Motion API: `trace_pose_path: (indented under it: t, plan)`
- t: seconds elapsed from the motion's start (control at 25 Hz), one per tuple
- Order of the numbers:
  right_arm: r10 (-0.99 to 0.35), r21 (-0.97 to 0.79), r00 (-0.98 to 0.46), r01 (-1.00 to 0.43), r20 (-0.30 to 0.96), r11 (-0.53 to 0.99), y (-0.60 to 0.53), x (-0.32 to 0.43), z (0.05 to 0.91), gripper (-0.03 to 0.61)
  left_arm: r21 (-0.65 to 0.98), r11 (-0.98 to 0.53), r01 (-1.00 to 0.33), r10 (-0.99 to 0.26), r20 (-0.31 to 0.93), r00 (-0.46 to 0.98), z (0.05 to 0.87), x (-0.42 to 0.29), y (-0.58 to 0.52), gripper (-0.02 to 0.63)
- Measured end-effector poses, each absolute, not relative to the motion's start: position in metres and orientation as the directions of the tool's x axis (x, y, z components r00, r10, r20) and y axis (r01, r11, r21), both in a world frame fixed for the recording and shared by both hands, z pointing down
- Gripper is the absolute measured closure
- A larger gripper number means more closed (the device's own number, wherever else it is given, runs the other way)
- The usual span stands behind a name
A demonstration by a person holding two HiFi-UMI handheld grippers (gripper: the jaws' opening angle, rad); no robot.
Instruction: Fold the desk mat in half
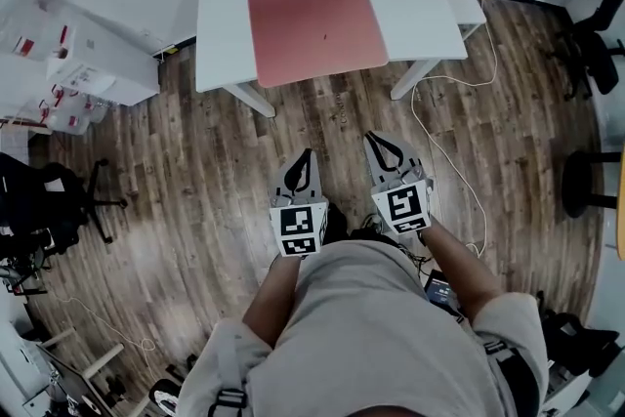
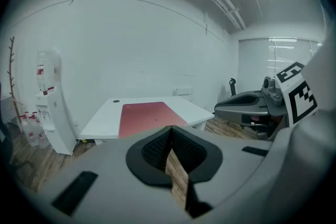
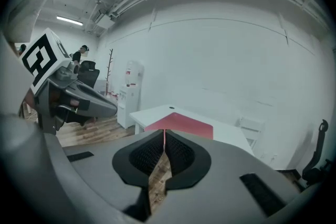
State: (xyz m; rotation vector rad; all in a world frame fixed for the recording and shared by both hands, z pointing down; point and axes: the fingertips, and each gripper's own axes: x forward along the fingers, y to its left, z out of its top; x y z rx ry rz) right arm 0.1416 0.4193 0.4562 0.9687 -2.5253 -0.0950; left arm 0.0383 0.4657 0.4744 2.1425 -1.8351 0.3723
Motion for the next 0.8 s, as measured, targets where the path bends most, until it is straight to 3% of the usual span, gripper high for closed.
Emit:
trace_pose_path:
  t: [0.24, 0.8]
  plan:
    - [-0.666, 0.280, -0.594, -0.614, 0.451, 0.738, 0.403, 0.120, 0.478, 0.537, 0.046, -0.221, -0.974, -0.882, 0.417, 0.220, 0.486, 0.002, 0.447, 0.601]
    - [-0.636, 0.315, -0.530, -0.575, 0.560, 0.756, 0.351, 0.120, 0.530, 0.537, 0.088, -0.232, -0.969, -0.820, 0.518, 0.244, 0.548, -0.028, 0.399, 0.601]
